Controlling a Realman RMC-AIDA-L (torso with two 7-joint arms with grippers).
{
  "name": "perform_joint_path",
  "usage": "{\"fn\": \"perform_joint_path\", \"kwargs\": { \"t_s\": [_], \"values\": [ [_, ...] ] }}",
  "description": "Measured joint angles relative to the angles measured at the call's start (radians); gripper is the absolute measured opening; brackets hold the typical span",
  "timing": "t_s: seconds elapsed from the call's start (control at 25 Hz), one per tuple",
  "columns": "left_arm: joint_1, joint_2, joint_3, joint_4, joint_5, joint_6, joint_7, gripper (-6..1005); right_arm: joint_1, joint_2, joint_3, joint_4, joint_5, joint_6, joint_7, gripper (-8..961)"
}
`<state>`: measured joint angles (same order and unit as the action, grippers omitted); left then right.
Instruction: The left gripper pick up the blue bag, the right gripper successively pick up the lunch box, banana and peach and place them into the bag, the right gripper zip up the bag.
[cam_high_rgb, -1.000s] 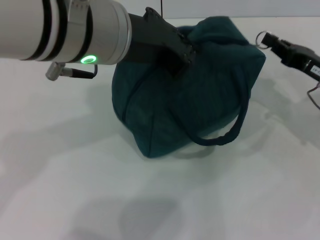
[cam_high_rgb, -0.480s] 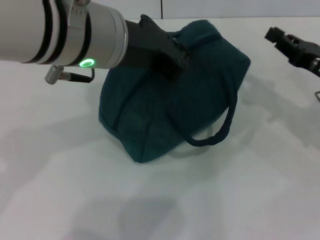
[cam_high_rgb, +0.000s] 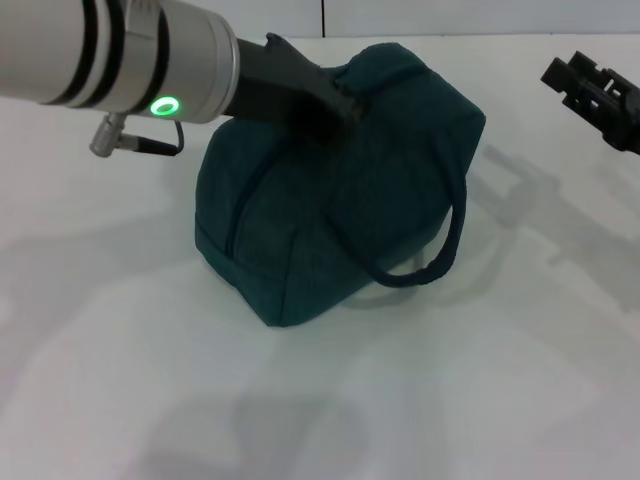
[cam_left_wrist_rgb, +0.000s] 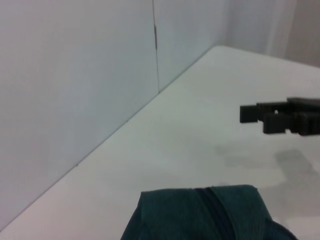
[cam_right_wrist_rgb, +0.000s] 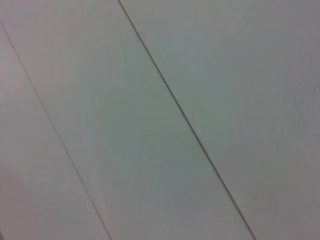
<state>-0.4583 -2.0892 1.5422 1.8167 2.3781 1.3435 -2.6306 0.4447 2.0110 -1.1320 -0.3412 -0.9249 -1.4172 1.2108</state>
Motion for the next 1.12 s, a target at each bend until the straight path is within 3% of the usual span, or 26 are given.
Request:
{"fn": "perform_joint_path", "kwargs": {
  "t_s": [0.32,0.52,0.64,0.76,0.96,1.12],
  "values": [
    [0.017,0.0,-0.045,-0.005,-0.105,-0.027,0.055,37,-0.017,0.0,0.0,0.004,-0.001,-0.017,-0.001,696],
    [0.034,0.0,-0.066,-0.023,-0.148,-0.074,0.106,145,-0.029,-0.002,0.0,0.0,-0.005,-0.036,-0.002,808],
    [0.052,0.0,-0.107,-0.033,-0.194,-0.101,0.153,374,-0.038,-0.004,0.0,-0.004,-0.005,-0.048,-0.002,877],
    [0.072,0.0,-0.175,-0.06,-0.292,-0.112,0.231,445,-0.045,-0.011,-0.001,-0.006,-0.01,-0.075,-0.003,877],
    [0.153,0.001,-0.282,-0.142,-0.532,-0.066,0.47,564,-0.056,-0.048,-0.004,-0.008,-0.062,-0.178,-0.016,876],
    [0.241,0.001,-0.37,-0.256,-0.681,0.058,0.719,685,-0.073,-0.102,0.0,-0.034,-0.156,-0.309,-0.034,876]
  ]
}}
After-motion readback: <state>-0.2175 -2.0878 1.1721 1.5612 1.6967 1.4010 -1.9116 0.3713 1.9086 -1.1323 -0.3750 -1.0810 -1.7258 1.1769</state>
